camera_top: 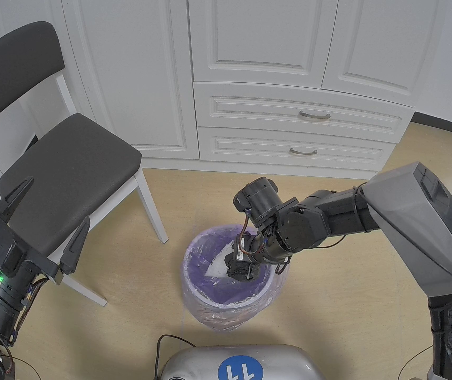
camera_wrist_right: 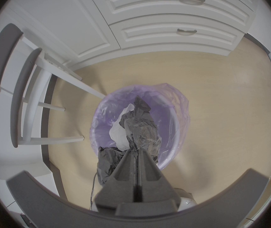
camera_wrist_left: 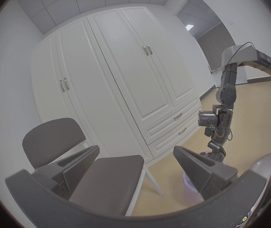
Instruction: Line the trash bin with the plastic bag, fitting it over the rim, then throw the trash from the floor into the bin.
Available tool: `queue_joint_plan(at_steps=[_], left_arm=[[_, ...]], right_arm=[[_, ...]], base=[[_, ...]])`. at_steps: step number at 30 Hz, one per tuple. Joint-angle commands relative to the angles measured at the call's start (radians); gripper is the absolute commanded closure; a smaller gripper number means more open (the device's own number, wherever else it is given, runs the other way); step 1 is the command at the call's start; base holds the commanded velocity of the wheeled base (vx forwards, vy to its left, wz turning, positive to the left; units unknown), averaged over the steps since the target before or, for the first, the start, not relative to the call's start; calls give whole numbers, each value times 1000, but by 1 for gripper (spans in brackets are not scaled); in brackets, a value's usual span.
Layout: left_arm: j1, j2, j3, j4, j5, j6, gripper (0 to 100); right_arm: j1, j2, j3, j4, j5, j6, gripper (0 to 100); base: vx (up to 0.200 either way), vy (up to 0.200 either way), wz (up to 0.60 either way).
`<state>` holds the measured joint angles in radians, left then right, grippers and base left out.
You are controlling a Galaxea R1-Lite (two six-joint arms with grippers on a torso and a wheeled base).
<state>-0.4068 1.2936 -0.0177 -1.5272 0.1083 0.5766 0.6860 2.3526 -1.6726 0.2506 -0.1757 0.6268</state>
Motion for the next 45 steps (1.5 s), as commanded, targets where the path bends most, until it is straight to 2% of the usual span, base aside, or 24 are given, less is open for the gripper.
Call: queue_joint_plan(at_steps=[1, 20, 35, 45], left_arm=[[0, -2, 16, -1, 1, 0, 0], [0, 0, 16, -1, 1, 0, 0], [2, -4, 16, -1, 1, 2, 0], [2, -7, 16, -1, 1, 2, 0]], right_arm=[[-3, 50, -1, -1, 4, -4, 100], [-5, 186, -67, -14, 5, 1, 100], [-39, 139, -73, -25, -28, -1, 100], [-20, 169, -75, -27, -42, 2, 100]], base=[[0, 0, 0], [0, 0, 0], [0, 0, 0], [0, 0, 0]])
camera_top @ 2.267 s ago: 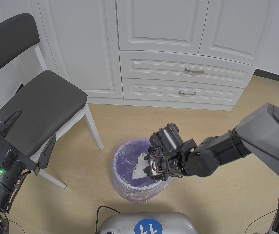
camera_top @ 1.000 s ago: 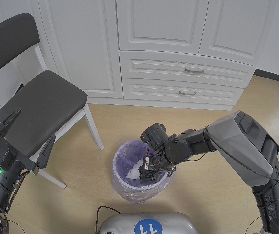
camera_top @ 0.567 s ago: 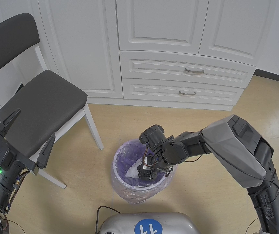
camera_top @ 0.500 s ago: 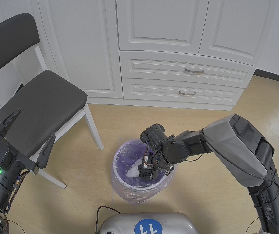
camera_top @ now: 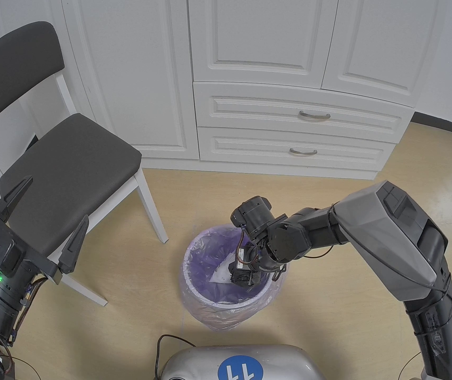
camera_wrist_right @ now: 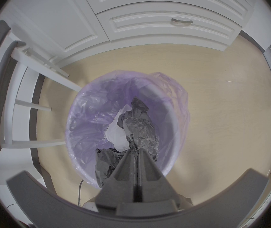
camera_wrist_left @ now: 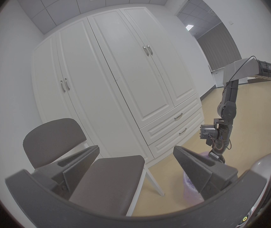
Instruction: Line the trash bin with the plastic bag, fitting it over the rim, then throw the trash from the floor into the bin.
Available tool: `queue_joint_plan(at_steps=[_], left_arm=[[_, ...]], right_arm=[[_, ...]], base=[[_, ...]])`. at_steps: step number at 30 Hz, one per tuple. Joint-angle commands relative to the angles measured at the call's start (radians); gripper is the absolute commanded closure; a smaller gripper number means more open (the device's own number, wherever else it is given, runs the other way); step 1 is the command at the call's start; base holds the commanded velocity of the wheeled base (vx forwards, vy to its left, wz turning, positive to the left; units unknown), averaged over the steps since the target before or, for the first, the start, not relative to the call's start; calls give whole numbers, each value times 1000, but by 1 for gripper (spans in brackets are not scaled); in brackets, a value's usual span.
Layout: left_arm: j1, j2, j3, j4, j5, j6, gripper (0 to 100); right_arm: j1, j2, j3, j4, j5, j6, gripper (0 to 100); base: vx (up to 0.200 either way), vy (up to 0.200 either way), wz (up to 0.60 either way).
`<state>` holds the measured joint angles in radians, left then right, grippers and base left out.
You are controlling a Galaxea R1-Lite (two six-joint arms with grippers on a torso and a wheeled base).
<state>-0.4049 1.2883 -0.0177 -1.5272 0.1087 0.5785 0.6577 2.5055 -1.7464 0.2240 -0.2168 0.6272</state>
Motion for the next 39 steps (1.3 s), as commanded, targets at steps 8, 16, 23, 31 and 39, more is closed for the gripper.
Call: queue_joint_plan(at_steps=[8, 16, 23, 31, 39], left_arm=[[0, 0, 16, -1, 0, 0, 0], [0, 0, 16, -1, 0, -2, 0], [31, -1, 13, -1, 5, -14, 0], [107, -46, -2, -1, 6, -227, 0], [156, -142, -21, -1, 32, -335, 0]], right_arm=[[16, 9, -2, -5, -10, 9, 0], [22, -103, 30, -6, -9, 16, 0], [13, -436, 246, -31, -59, -4, 0], [-116, -895, 739, -390, -81, -170, 0], [-243, -1360, 1153, -657, -78, -396, 0]], base=[[0, 0, 0], [0, 0, 0], [0, 0, 0], [0, 0, 0], [0, 0, 0]])
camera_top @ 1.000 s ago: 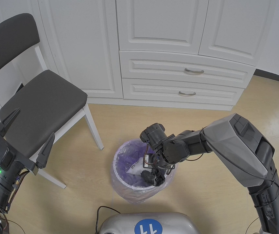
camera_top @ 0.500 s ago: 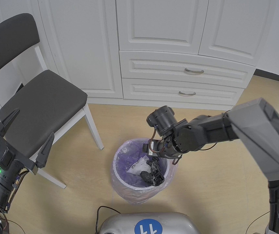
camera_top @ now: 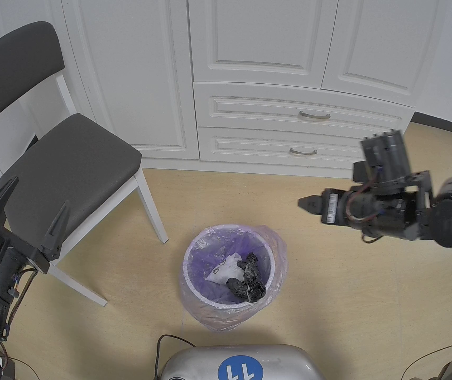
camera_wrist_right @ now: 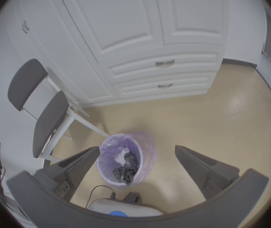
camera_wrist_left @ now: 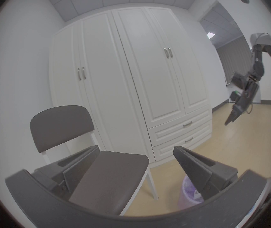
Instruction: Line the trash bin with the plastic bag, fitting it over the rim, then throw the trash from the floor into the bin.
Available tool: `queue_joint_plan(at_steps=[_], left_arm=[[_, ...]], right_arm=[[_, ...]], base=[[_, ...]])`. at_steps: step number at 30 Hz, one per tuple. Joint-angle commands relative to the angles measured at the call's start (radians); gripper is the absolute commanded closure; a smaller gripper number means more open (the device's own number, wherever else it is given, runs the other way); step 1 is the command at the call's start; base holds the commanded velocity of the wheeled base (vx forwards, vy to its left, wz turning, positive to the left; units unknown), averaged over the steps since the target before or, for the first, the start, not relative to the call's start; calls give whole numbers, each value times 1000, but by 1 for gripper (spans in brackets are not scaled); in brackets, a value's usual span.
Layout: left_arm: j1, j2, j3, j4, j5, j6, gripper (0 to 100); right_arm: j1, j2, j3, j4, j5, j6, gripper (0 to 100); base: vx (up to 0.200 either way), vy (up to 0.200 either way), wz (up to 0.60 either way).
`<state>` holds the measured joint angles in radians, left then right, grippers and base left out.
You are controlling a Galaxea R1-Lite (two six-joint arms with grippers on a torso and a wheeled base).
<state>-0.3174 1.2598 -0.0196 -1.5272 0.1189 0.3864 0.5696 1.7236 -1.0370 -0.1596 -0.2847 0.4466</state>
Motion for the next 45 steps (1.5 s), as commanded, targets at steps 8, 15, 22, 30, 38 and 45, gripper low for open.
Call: queue_joint_plan(at_steps=[8, 15, 22, 30, 38, 45], left_arm=[[70, -316, -22, 96, 79, -182, 0], [75, -534, -63, 341, 79, -207, 0], [144, -735, -88, 555, 76, -228, 0], [253, -994, -105, 789, 77, -250, 0], [336, -1154, -99, 970, 62, -273, 0], [339, -1209, -40, 1027, 56, -310, 0]], right_arm=[[-270, -1038, 600, -275, -10, -313, 0], [-399, -1372, 709, -258, -33, -341, 0], [-520, -1592, 810, -250, -13, -345, 0], [-568, -1724, 954, -259, 41, -342, 0], [-568, -1724, 1035, -256, 67, -353, 0], [-568, -1724, 1037, -118, 130, -356, 0]], base=[[0, 0, 0], [0, 0, 0], [0, 0, 0], [0, 0, 0], [0, 0, 0], [0, 0, 0]])
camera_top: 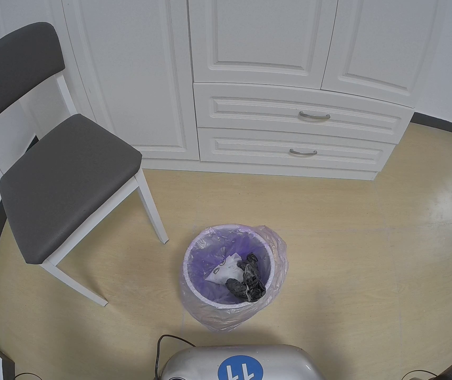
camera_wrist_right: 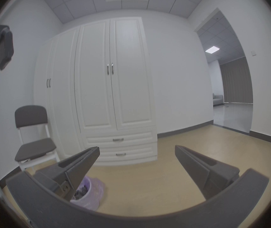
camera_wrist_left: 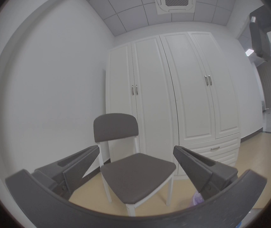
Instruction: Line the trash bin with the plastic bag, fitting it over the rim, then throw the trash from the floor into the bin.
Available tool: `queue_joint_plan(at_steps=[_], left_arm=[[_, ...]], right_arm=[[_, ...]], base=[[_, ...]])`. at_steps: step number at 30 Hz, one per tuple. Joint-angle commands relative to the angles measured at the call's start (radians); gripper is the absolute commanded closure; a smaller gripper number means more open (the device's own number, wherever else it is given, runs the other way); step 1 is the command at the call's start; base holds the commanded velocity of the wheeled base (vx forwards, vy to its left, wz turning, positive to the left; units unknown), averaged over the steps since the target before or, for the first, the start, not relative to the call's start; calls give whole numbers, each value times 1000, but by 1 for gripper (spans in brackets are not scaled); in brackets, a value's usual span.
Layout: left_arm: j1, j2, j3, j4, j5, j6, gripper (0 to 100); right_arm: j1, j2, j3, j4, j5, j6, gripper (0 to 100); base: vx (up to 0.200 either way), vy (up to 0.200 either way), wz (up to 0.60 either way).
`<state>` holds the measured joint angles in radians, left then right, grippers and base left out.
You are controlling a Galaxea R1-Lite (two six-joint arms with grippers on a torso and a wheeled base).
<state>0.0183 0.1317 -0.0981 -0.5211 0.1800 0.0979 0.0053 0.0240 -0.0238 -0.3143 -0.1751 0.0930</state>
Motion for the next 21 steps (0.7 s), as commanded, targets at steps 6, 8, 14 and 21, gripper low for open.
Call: queue_joint_plan(at_steps=[6, 8, 14, 21], left_arm=[[-23, -127, 66, 263, -22, -99, 0], [-23, -127, 86, 291, -20, -106, 0], [-23, -129, 87, 486, -25, -147, 0], [-21, -132, 95, 489, -114, -153, 0]], right_arm=[[-4, -24, 24, 159, 42, 1, 0], [-4, -24, 24, 192, 42, -2, 0], [-7, -24, 24, 244, 51, -2, 0], [-7, -24, 24, 244, 69, -84, 0]], base=[[0, 0, 0], [0, 0, 0], [0, 0, 0], [0, 0, 0]])
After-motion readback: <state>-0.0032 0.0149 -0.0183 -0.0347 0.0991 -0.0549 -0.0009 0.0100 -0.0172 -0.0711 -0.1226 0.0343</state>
